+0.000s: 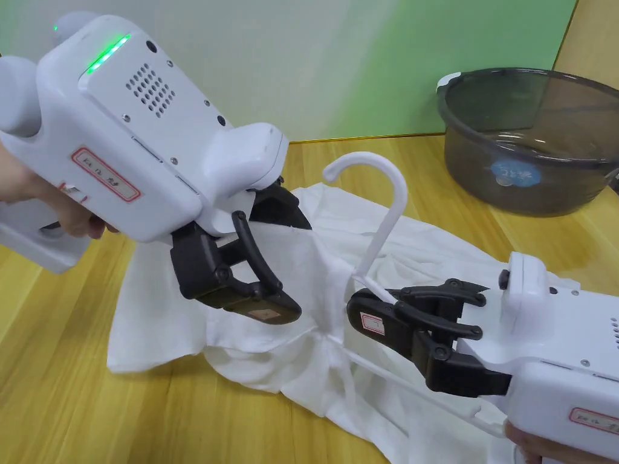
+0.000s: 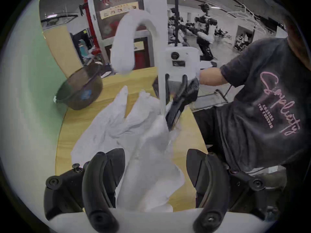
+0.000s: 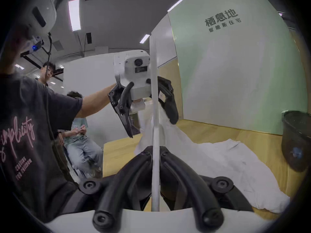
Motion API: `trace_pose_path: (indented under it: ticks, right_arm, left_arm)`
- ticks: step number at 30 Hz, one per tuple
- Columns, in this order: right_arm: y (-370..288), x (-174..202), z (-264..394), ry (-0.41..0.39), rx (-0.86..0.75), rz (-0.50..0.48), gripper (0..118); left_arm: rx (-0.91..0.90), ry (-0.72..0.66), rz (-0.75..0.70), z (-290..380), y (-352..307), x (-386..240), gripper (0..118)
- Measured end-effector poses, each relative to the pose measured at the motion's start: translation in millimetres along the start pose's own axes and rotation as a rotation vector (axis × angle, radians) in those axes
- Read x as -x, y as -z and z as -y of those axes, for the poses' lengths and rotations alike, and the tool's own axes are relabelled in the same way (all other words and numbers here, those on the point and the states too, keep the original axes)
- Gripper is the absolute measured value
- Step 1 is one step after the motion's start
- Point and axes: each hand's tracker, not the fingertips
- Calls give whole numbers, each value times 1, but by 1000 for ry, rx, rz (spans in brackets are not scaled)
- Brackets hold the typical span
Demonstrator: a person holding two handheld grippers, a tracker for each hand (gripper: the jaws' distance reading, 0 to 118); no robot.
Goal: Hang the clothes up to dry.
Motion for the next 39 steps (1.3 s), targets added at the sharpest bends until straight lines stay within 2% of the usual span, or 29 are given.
trace_pose_path:
  ticks: [3,5,7,9,10,12,15,19,23,24,25,27,28,29,30,31,33,34,35,36,38,39]
  right_arm:
    - [4,-2,0,16,28,-58,6]
    - [7,-1,1,1,35,-51,6]
    - [7,-3,1,39,22,-71,6]
    - [5,-5,1,54,3,-84,6]
    - [5,-7,1,87,-14,-108,6]
    - [5,-6,1,69,-14,-97,6]
    - [6,-9,0,90,-11,-102,6]
    - [6,-8,2,54,8,-106,6]
    - [7,-9,2,51,16,-114,6]
    - [7,-9,2,40,23,-108,6]
    - [7,-11,1,63,33,-144,7]
    - [7,-11,0,50,41,-131,8]
    - [6,-11,0,57,44,-139,11]
    - [5,-11,0,52,50,-122,24]
    - [5,-11,-2,43,45,-111,47]
    - [3,-11,-2,43,43,-101,65]
    - [-2,-14,-4,63,47,-122,73]
    - [-4,-15,-5,76,39,-106,82]
    - [-8,-16,-5,103,16,-89,82]
    - [-12,-17,-7,115,13,-56,82]
    - [-27,-21,-13,97,-55,20,82]
    - [-35,-20,-17,90,-74,91,82]
  left_arm:
    - [-54,-52,61,4,-5,6,72]
    - [-68,-62,73,5,-8,8,71]
    - [-51,-57,51,6,-7,8,58]
    - [-43,-67,61,11,-4,9,34]
    - [-49,-78,58,13,-2,11,32]
    - [-69,-84,9,16,1,9,25]
    - [-76,-115,72,20,5,12,24]
    - [-64,-123,129,21,11,8,15]
    - [-100,-172,138,25,13,11,9]
    - [-117,-182,142,26,13,10,8]
    - [-106,-166,154,26,13,12,8]
    - [-110,-180,148,27,15,10,8]
    - [-111,-175,156,28,16,10,7]
    - [-118,-192,135,28,17,9,7]
    - [-108,-202,151,30,18,11,7]
    - [-113,-194,117,33,19,9,7]
    - [-127,-203,114,37,19,8,6]
    - [-163,-228,65,38,20,9,6]
    - [-162,-241,118,40,21,12,6]
    - [-182,-232,73,42,21,9,6]
    - [-174,-252,76,46,23,9,6]
    - [-203,-239,17,49,25,7,6]
